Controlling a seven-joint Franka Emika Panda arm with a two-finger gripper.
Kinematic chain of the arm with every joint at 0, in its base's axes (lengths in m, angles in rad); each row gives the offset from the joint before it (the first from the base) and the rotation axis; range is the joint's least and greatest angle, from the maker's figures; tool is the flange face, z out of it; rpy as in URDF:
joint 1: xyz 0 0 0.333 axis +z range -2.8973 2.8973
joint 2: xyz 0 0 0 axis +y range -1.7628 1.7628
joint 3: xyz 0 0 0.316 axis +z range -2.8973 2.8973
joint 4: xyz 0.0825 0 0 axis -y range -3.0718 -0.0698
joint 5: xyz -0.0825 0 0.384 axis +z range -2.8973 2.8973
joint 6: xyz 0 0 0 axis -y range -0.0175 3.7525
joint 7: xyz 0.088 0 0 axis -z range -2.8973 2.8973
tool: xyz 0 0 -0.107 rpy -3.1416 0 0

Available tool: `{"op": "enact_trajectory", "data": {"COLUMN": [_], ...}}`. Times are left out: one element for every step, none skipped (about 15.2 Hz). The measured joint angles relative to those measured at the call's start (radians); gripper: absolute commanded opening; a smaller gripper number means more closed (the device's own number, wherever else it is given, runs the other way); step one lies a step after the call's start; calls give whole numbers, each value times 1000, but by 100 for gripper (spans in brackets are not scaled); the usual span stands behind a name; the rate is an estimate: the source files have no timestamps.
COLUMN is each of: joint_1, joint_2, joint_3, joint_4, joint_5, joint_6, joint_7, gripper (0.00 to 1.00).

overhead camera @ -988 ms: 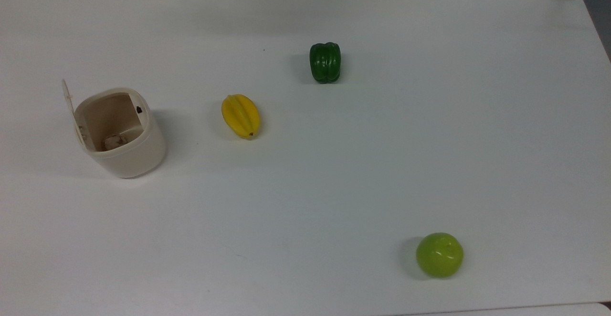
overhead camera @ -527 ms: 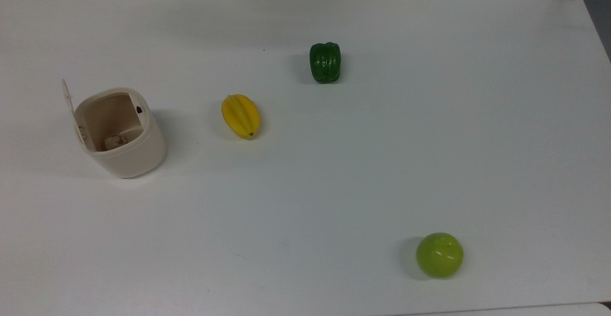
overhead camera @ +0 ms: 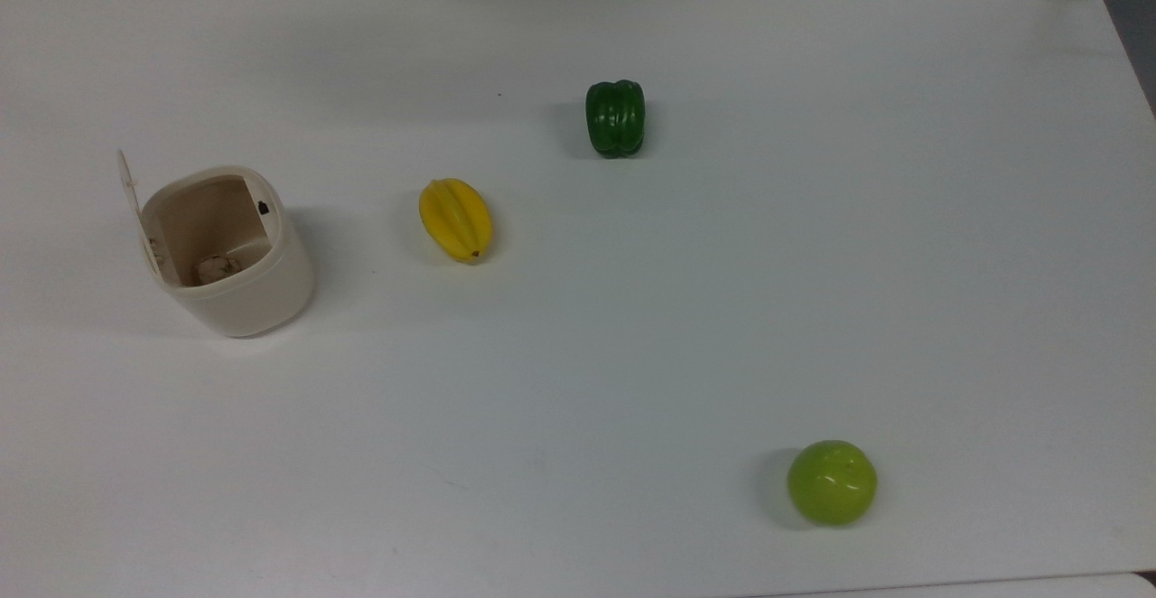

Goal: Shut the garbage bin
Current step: 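Move the gripper over the cream bin toward its raised lid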

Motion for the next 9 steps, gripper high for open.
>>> {"op": "enact_trajectory", "data": {"joint_1": [-2, -6, -10, -15, -17, -18, -17, -17, -16], "joint_2": [9, 19, 29, 44, 57, 66, 75, 86, 106], "joint_3": [0, 0, 0, 0, 0, 0, 0, 0, 1], "joint_4": [0, 0, 0, 0, 0, -1, -1, -1, -1], "joint_5": [0, 0, 0, 0, 0, 0, 0, 0, 0], "joint_6": [27, 58, 87, 125, 157, 181, 213, 249, 305], "joint_7": [23, 50, 76, 107, 134, 153, 177, 205, 247], "gripper": [16, 16, 16, 16, 16, 16, 16, 14, 14]}}
